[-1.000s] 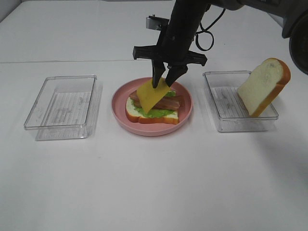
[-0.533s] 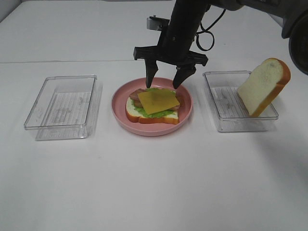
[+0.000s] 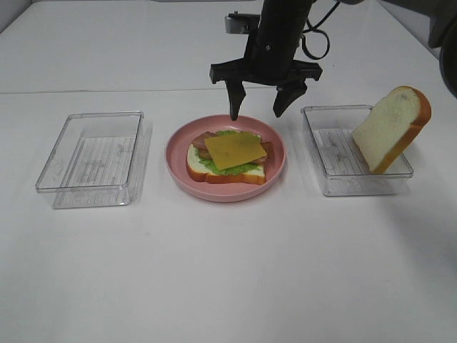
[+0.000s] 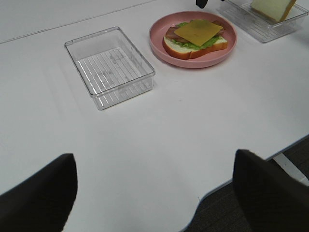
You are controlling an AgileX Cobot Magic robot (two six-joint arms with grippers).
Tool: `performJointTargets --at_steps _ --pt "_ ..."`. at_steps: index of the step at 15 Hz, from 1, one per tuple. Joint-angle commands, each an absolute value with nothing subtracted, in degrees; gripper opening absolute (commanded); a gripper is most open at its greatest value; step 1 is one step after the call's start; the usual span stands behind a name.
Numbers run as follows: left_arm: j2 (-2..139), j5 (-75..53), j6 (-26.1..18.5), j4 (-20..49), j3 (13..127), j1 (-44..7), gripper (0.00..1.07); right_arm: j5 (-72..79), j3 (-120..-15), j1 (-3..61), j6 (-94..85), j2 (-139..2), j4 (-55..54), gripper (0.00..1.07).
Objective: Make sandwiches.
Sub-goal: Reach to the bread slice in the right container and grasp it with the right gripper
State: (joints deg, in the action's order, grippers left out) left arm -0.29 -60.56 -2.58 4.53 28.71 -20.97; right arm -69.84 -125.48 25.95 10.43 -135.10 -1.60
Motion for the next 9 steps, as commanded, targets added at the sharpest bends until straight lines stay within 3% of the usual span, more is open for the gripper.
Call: performJointTargets --at_steps 1,9 --pt "-1.55 -59.99 -2.75 4.81 28.59 -21.20 0.83 -73.57 -125.76 22.69 9.80 -131.15 -0.57 0.73" --pt "-1.55 -59.99 -2.75 4.81 28.59 -21.20 0.83 -73.57 -125.31 4.93 7.16 -121.07 -0.86 0.73"
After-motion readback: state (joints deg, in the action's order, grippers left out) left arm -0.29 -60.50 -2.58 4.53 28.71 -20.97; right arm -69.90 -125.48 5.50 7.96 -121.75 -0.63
